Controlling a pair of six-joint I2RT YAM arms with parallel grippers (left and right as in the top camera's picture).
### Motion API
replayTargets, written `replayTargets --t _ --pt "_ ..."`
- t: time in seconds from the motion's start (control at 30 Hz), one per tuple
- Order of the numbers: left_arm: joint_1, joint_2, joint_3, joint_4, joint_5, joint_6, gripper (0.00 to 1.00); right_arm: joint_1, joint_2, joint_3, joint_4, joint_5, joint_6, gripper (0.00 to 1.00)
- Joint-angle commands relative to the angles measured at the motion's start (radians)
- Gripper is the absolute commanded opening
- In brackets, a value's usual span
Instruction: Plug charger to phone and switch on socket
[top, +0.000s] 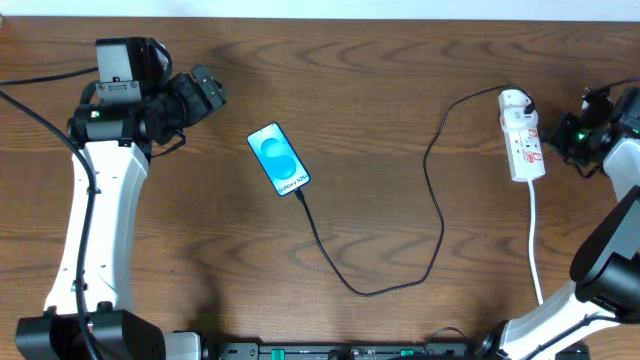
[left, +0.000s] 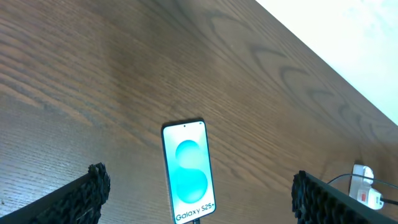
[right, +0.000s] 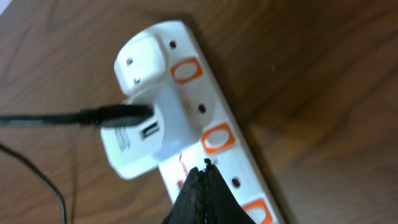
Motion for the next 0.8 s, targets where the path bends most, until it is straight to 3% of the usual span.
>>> replayTargets --t 0.0,0.77 --pt "-0.002 0.004 -0.008 0.000 -0.010 0.009 0.95 -0.009 0.031 0.015 0.025 0.002 0.022 0.01" --pt "-0.002 0.004 -0.008 0.000 -0.010 0.009 0.95 -0.008 0.109 0.015 0.111 -0.003 0.021 0.01"
